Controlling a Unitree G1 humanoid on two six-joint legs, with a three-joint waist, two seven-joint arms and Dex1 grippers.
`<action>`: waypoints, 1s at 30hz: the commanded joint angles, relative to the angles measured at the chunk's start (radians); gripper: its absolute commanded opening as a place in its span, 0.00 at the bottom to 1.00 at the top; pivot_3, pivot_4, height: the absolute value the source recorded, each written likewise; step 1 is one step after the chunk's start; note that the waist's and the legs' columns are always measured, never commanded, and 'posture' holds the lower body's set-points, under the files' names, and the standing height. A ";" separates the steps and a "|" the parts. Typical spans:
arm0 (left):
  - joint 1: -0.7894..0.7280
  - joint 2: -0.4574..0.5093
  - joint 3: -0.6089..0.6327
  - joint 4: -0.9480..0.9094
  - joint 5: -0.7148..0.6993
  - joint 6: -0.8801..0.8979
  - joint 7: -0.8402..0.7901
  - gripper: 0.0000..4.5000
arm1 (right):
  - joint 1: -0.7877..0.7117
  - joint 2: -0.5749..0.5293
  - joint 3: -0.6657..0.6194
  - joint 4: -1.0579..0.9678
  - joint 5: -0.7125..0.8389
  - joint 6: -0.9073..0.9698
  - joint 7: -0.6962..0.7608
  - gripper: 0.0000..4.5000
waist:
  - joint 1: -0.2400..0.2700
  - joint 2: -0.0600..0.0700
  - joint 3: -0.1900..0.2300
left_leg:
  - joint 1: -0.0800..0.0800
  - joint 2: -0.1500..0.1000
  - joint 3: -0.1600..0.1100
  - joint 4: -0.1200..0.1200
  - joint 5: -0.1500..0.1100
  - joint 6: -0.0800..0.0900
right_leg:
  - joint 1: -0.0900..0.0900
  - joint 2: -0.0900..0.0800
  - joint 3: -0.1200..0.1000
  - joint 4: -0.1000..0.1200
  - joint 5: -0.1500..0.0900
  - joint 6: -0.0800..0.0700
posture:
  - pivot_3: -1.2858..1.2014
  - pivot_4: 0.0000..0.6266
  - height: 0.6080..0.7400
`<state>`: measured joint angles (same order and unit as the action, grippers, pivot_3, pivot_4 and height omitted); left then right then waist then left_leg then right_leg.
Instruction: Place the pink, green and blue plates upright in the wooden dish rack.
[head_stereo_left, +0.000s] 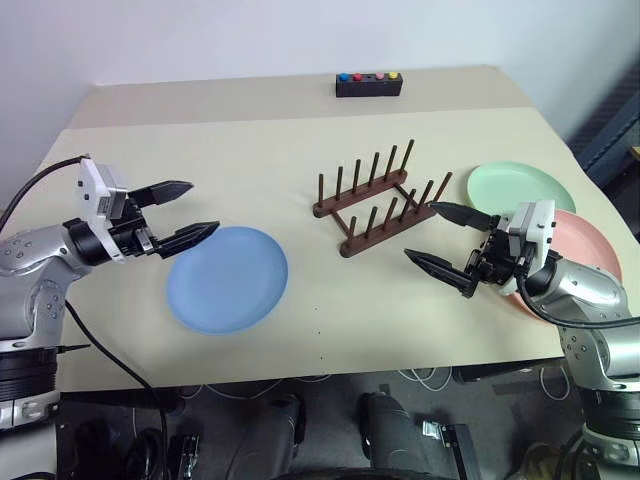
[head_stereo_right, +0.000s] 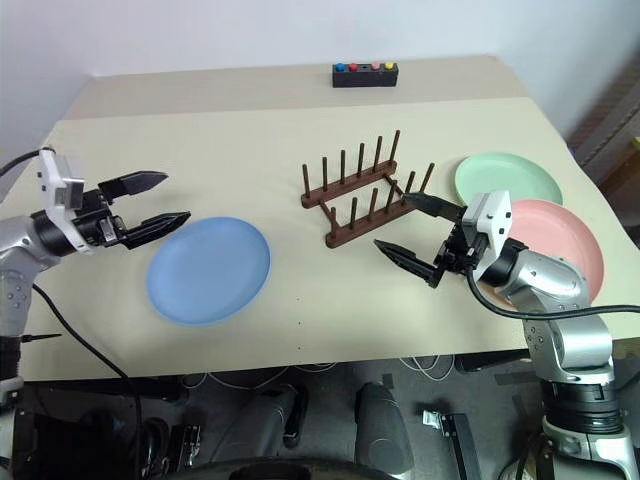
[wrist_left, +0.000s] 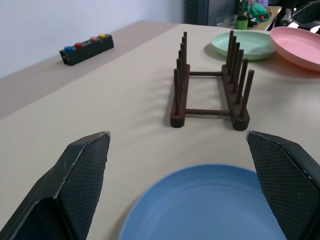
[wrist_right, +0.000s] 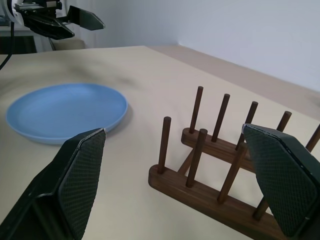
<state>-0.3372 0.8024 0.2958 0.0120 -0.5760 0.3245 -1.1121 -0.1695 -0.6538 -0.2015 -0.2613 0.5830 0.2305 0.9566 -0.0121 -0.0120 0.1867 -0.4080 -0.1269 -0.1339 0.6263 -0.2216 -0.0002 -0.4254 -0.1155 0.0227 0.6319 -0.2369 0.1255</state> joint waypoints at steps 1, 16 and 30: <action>-0.023 0.021 0.008 0.003 0.004 -0.009 -0.008 1.00 | -0.008 0.003 -0.018 -0.040 0.011 -0.017 -0.007 0.99 | 0.001 0.000 0.000 | 0.000 0.000 0.000 0.000 0.000 0.000 | 0.000 0.000 0.000 0.000 0.000 0.000 | 0.52 0.24 1.00; -0.087 -0.029 -0.038 0.011 0.018 -0.029 0.008 1.00 | -0.029 -0.009 -0.038 -0.010 0.006 -0.036 -0.002 0.99 | 0.001 0.000 0.000 | 0.000 0.000 0.000 0.000 0.000 0.000 | 0.000 0.000 0.000 0.000 0.000 0.000 | 0.52 0.24 1.00; -0.121 -0.069 -0.105 -0.011 0.023 -0.009 0.008 1.00 | -0.020 0.000 -0.037 -0.009 -0.007 -0.046 -0.015 0.99 | 0.001 0.000 0.000 | 0.000 0.000 0.000 0.000 0.000 0.000 | 0.000 0.000 0.000 0.000 0.000 0.000 | 0.52 0.24 1.00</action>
<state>-0.4420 0.7366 0.1995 0.0347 -0.5536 0.3176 -1.1063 -0.1798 -0.6533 -0.2135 -0.2524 0.5710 0.2065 0.9460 -0.0109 -0.0121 0.1867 -0.4080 -0.1271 -0.1338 0.6266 -0.2215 -0.0003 -0.4253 -0.1153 0.0228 0.6319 -0.2369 0.1255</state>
